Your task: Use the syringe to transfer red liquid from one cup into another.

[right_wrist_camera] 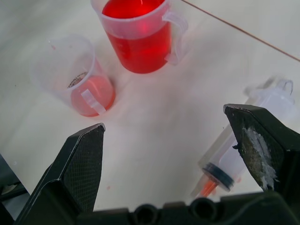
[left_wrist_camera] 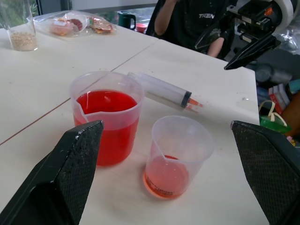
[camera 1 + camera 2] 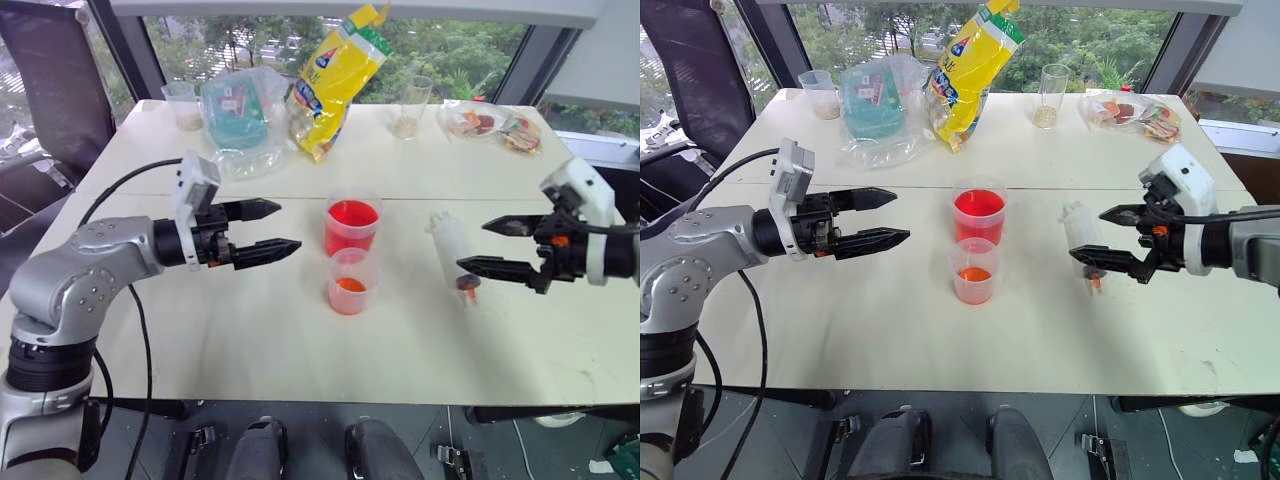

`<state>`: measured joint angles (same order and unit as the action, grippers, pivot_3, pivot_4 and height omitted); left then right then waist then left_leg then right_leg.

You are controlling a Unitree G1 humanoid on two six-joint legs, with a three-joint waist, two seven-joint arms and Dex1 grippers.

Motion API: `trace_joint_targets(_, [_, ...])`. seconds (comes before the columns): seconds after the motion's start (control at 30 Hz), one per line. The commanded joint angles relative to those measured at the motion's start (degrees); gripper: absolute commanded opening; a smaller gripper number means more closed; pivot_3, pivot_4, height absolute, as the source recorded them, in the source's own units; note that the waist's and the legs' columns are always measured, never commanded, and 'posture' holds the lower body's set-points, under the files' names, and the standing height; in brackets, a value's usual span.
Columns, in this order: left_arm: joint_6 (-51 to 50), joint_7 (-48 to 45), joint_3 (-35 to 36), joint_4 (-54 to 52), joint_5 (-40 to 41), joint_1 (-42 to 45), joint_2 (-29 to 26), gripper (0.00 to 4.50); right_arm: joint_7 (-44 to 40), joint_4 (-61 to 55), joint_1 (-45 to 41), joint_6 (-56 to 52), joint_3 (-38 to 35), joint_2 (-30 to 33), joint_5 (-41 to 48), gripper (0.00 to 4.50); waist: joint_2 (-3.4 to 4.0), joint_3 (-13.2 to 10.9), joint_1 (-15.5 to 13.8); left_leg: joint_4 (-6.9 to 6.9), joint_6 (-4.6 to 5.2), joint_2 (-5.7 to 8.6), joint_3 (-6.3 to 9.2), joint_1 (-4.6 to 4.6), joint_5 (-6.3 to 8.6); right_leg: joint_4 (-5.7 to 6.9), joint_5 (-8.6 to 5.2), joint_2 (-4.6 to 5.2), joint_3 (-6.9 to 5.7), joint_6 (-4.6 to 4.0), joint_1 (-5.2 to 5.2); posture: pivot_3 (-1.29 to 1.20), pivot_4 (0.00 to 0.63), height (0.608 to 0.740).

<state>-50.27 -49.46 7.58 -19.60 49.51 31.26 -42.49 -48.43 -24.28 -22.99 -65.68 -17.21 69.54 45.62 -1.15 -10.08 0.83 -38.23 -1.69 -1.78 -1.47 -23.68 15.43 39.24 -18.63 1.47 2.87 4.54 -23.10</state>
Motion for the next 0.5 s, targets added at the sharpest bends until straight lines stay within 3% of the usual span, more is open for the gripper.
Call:
trace_joint_targets(0.03, [1.7, 0.1, 1.4, -0.9, 0.2, 0.9, 0.2, 4.50, 0.8, 1.2, -1.9, 1.0, 0.7, 0.5, -1.5, 4.44, 0.00, 0.0, 0.0, 0.00, 0.00, 0.00, 0.00, 0.00, 0.00, 0.00, 0.00, 0.00, 0.00, 0.00, 0.00, 0.00, 0.150, 0.740])
trace_joint_targets(0.23, [2.2, 0.2, 0.7, -0.9, -0.2, 1.3, 0.6, 4.50, 4.1, 6.2, -8.4, -3.5, 6.7, -0.7, -3.2, 4.44, 0.00, 0.0, 0.2, 0.00, 0.00, 0.00, -0.01, 0.01, 0.00, 0.01, 0.00, 0.00, 0.01, 0.00, -0.01, 0.00, 0.150, 0.740])
trace_joint_targets(0.5, [3.8, 0.0, -1.2, -0.2, -1.9, 1.9, 2.5, 4.50, 11.8, 28.0, -26.8, -10.3, 22.2, -10.9, -14.5, 4.44, 0.00, 0.0, 0.2, 0.03, 0.00, 0.00, -0.10, 0.07, 0.00, 0.01, 0.00, 0.01, 0.07, -0.01, -0.01, 0.00, 0.150, 0.740])
